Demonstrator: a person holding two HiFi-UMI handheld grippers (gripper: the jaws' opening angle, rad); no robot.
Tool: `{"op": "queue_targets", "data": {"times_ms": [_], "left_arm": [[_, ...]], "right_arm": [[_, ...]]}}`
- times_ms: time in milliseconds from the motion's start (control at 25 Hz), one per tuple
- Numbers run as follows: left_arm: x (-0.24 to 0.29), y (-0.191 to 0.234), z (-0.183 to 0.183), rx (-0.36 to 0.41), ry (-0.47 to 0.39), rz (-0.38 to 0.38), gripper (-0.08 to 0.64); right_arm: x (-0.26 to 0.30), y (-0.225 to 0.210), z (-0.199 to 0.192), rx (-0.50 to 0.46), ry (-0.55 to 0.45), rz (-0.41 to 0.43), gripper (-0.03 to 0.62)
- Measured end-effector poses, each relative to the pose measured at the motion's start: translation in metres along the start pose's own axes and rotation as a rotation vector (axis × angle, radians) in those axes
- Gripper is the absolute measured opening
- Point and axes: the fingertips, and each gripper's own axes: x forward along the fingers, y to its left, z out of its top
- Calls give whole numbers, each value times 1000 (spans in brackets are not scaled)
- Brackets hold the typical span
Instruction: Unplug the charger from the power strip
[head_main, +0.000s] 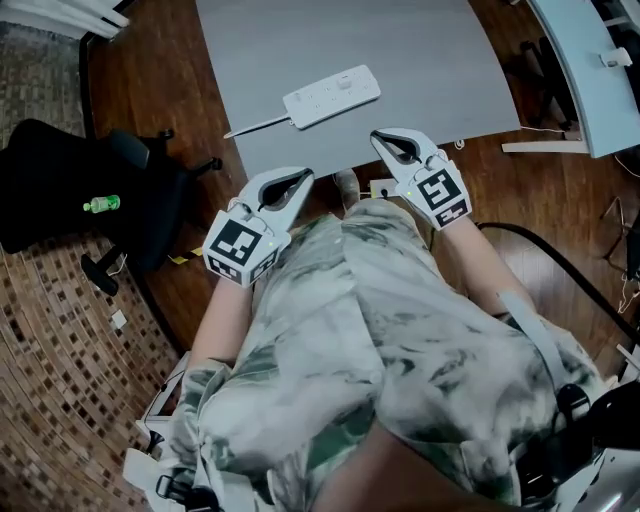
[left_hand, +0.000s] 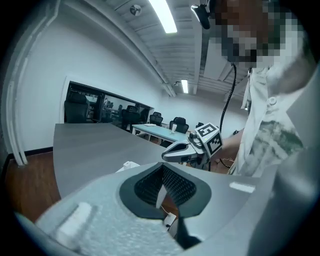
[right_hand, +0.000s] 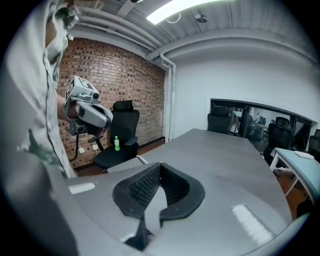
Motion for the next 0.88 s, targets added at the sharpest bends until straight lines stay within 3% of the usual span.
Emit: {"op": "queue_targets", "data": {"times_ms": [480,880], "left_arm": [[125,82,-14,-1,143,58,5],[188,135,-65,73,360,93,131]], "right_arm": [[94,-88,-84,-24,148,127,6],[142,-90,-110,-115,228,254,6]]}}
